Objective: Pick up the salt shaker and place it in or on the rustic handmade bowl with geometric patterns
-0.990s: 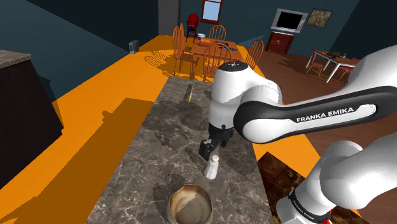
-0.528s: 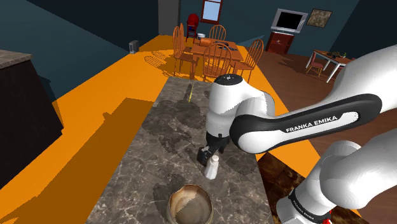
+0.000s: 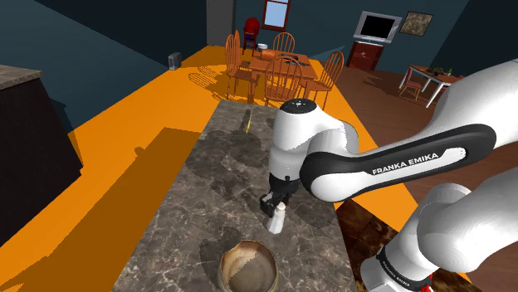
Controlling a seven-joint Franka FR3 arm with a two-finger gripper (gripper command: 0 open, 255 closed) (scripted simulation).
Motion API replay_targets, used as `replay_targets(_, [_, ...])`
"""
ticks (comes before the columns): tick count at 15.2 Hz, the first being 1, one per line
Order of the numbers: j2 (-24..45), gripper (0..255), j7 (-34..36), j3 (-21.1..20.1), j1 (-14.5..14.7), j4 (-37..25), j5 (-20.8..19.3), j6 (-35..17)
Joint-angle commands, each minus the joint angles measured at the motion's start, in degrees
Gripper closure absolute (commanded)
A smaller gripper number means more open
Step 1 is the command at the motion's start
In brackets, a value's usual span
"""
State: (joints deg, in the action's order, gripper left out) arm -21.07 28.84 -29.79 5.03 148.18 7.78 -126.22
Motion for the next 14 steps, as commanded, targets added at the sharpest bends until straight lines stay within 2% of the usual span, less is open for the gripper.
replay_targets(1, [0.0,255,0.0,0.0,0.0,0.0,0.0,0.0])
replay_targets(9, [0.0,255,0.0,0.0,0.0,0.0,0.0,0.0])
replay_targets(14, [-2.5,255,-0.8,1.0,0.4,-2.1,0.5,4.5])
